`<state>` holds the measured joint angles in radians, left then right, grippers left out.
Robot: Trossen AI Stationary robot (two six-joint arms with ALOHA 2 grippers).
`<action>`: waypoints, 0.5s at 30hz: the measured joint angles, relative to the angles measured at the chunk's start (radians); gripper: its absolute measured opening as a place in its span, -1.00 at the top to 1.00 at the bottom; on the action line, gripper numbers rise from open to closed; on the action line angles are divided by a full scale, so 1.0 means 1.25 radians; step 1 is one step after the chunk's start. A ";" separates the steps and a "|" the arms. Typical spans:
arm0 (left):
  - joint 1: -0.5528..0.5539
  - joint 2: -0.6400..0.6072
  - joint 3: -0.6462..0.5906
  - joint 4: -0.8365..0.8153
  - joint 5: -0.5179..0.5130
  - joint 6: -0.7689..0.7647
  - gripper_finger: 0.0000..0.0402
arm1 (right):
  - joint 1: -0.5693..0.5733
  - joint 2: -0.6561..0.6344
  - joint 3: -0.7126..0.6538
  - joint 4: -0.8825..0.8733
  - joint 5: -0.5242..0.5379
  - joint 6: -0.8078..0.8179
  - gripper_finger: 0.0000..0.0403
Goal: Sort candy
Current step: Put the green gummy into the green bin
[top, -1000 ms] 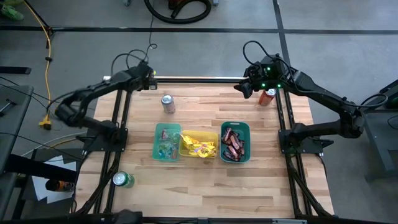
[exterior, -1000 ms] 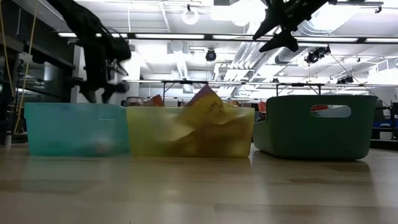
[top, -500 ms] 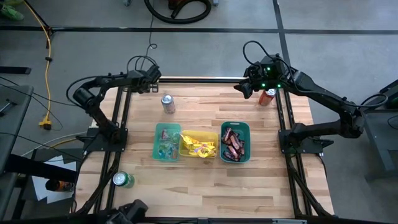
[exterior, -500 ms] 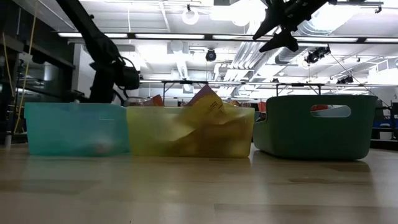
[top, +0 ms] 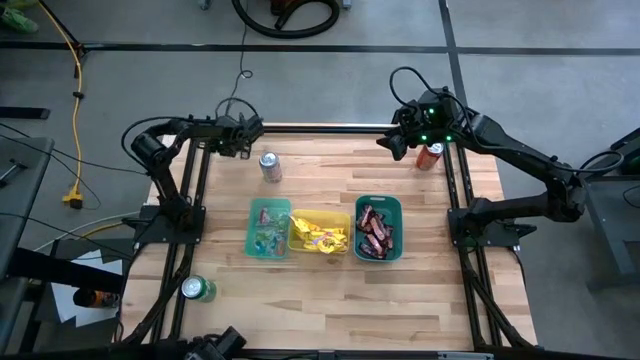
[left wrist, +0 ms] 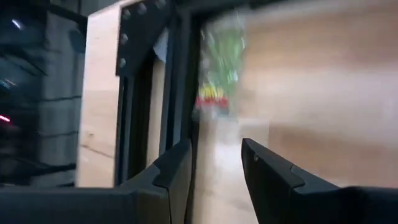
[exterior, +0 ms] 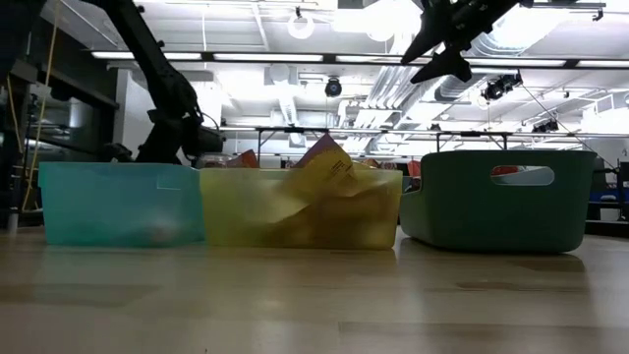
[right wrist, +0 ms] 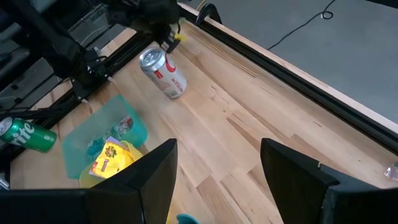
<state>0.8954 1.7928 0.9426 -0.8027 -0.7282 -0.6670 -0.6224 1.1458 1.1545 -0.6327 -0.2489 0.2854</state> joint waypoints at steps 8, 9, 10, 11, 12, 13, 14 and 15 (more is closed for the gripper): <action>-0.035 0.072 0.024 -0.007 -0.168 0.081 0.36 | 0.000 0.000 0.000 0.000 -0.005 -0.014 -0.12; -0.041 0.084 0.027 -0.009 -0.191 0.080 0.36 | 0.000 0.000 0.000 0.000 -0.010 -0.014 -0.12; -0.048 0.094 0.030 -0.021 -0.196 0.072 0.36 | 0.000 0.000 0.000 0.000 -0.015 -0.014 -0.12; -0.051 0.096 0.030 -0.028 -0.193 0.070 0.36 | 0.000 0.000 0.000 -0.003 -0.022 -0.014 -0.12; -0.051 0.094 0.031 -0.030 -0.192 0.071 0.36 | 0.000 0.000 0.000 -0.007 -0.034 -0.014 -0.12; -0.048 0.093 0.036 -0.028 -0.188 0.075 0.36 | 0.000 0.000 0.000 -0.011 -0.041 -0.019 -0.12; -0.042 0.092 0.041 -0.030 -0.176 0.073 0.36 | 0.000 0.000 0.000 -0.012 -0.045 -0.026 -0.12; -0.036 0.091 0.044 -0.039 -0.161 0.069 0.36 | 0.000 0.000 0.000 -0.014 -0.046 -0.032 -0.12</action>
<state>0.8504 1.9060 0.9979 -0.8511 -0.9293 -0.5803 -0.6220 1.1458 1.1545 -0.6501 -0.3069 0.2460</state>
